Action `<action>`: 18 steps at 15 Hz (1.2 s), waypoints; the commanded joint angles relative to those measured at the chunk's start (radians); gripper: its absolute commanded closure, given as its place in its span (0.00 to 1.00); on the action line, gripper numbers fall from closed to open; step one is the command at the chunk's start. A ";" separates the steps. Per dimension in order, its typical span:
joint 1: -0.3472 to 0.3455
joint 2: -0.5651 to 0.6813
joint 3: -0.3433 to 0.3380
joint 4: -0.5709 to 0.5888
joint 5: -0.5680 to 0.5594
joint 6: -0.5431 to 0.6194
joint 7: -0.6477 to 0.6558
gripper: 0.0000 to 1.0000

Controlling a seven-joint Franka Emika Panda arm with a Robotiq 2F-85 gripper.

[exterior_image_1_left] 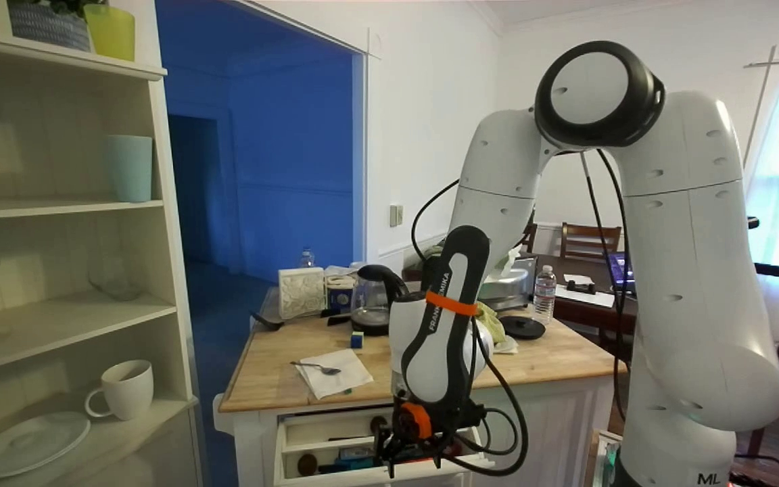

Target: Push the topmost drawer closed.

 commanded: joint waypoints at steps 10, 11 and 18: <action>0.384 0.351 -0.227 0.144 0.143 0.286 0.060 0.00; 0.405 0.368 -0.233 0.154 0.162 0.293 0.058 0.00; 0.572 0.495 -0.320 0.210 0.307 0.403 0.041 0.00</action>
